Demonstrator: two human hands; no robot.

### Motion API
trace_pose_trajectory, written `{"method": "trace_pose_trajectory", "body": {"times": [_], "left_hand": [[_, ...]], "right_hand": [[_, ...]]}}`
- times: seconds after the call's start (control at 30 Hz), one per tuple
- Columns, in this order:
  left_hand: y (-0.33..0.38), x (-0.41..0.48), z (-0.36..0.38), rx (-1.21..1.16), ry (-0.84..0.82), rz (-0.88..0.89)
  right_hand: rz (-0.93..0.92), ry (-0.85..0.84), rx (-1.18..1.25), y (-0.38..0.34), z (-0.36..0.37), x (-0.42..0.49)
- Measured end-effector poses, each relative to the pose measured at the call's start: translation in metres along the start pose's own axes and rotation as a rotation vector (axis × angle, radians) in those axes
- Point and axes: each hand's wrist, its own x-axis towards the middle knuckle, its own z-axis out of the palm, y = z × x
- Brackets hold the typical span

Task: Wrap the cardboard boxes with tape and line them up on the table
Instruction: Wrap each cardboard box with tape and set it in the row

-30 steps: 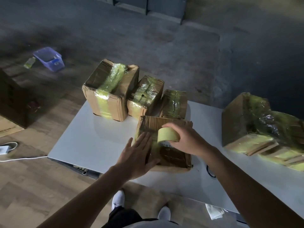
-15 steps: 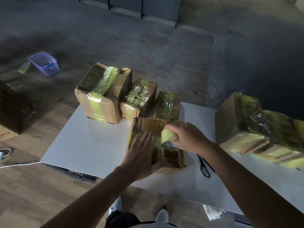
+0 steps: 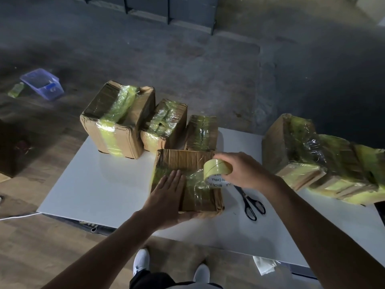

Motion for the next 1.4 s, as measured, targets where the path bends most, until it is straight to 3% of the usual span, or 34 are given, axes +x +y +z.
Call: {"method": "trace_pose_trajectory", "body": {"times": [0.17, 0.27, 0.43, 0.73, 0.97, 1.13, 1.4], "left_hand": [[0.023, 0.012, -0.007, -0.038, 0.065, 0.002], [0.035, 0.024, -0.006, -0.147, 0.08, 0.062], [0.036, 0.024, 0.0, -0.107, 0.075, 0.078], [0.039, 0.026, -0.001, -0.048, -0.023, 0.073], [0.075, 0.039, -0.028, 0.134, -0.097, 0.035], [0.095, 0.049, -0.037, 0.139, -0.227, -0.039], [0.099, 0.066, -0.048, 0.221, -0.313, 0.011]], "right_hand": [[-0.109, 0.044, -0.052, -0.014, 0.007, 0.007], [-0.024, 0.042, 0.074, -0.008, 0.009, 0.005], [0.12, 0.073, 0.312, 0.004, 0.023, -0.011], [0.06, 0.019, -0.071, 0.054, 0.0, -0.048], [0.108, -0.059, -0.145, 0.056, 0.035, -0.039], [0.11, -0.007, -0.185, 0.053, 0.049, -0.032], [0.216, 0.042, -0.063, 0.051, 0.055, -0.039]]}}
